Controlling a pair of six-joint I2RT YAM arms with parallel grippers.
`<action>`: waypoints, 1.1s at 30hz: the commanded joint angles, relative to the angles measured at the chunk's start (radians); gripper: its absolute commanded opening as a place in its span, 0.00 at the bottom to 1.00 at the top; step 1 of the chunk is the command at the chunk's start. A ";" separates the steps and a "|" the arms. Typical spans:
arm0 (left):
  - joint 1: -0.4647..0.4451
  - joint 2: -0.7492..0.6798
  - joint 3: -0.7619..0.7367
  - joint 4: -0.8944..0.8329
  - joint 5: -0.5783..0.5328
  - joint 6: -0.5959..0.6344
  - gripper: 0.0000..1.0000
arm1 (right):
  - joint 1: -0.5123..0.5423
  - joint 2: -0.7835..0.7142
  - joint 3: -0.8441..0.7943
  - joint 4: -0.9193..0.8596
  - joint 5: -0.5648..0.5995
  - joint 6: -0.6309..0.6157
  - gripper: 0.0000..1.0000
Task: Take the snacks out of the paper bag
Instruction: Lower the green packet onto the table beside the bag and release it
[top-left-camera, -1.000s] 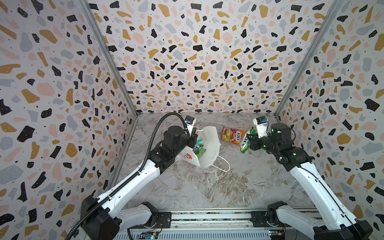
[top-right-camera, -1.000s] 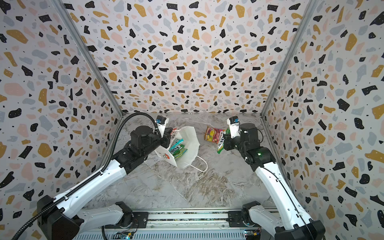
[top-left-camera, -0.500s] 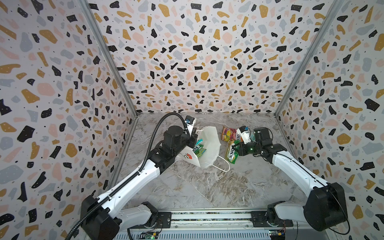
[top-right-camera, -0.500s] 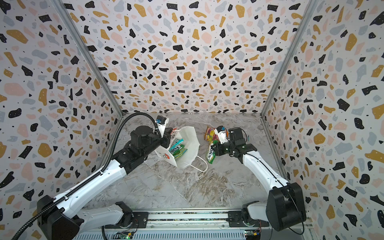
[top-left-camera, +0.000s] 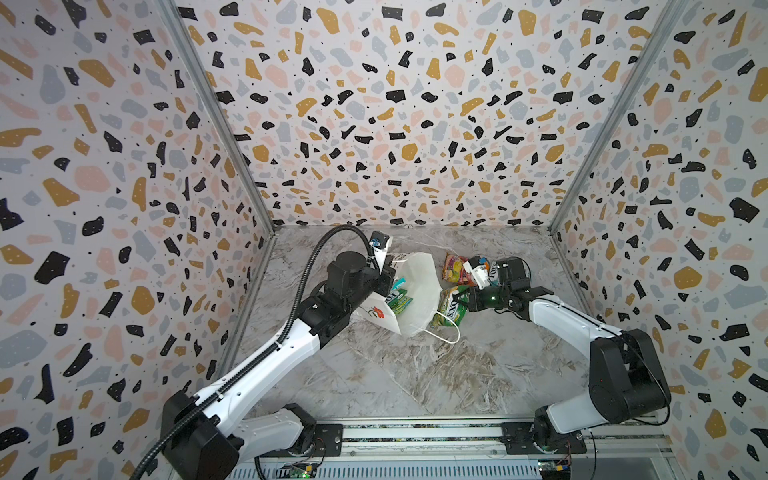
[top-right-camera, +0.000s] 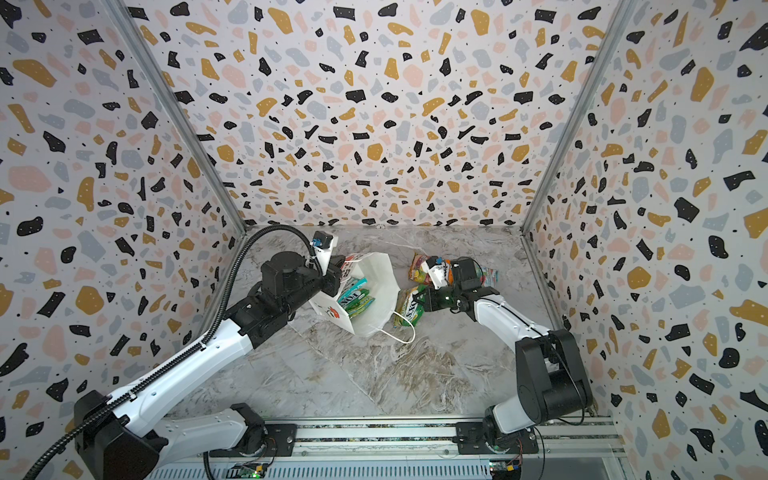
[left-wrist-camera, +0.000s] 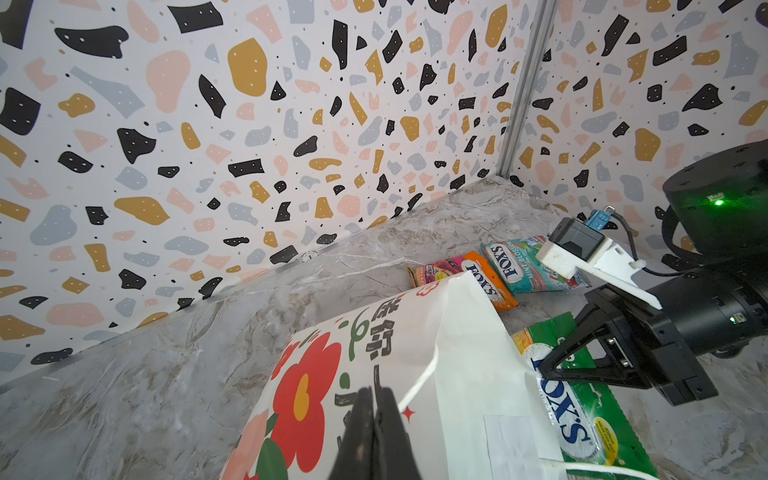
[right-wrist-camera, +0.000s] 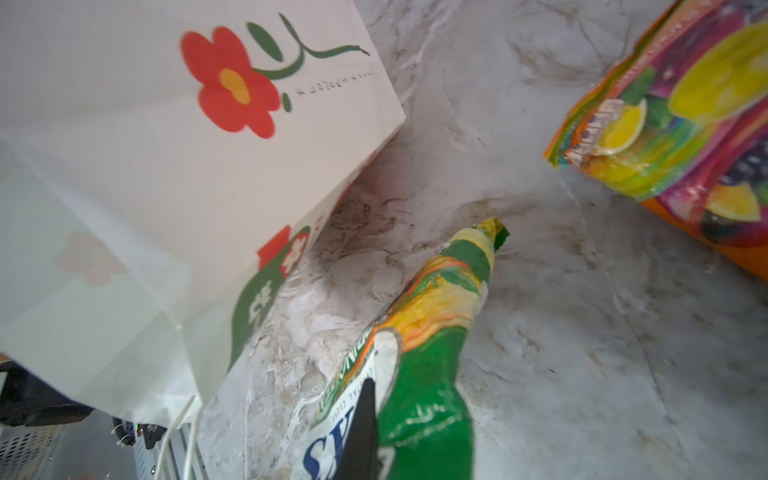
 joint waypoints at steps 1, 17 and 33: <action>0.000 -0.001 0.021 0.012 -0.002 0.010 0.00 | -0.019 -0.010 -0.012 -0.065 0.110 -0.057 0.00; -0.001 0.005 0.022 0.012 -0.003 0.009 0.00 | -0.028 0.079 -0.002 -0.088 0.255 -0.123 0.00; 0.000 0.003 0.025 0.007 0.001 0.009 0.00 | -0.029 0.123 0.051 -0.061 0.470 -0.069 0.44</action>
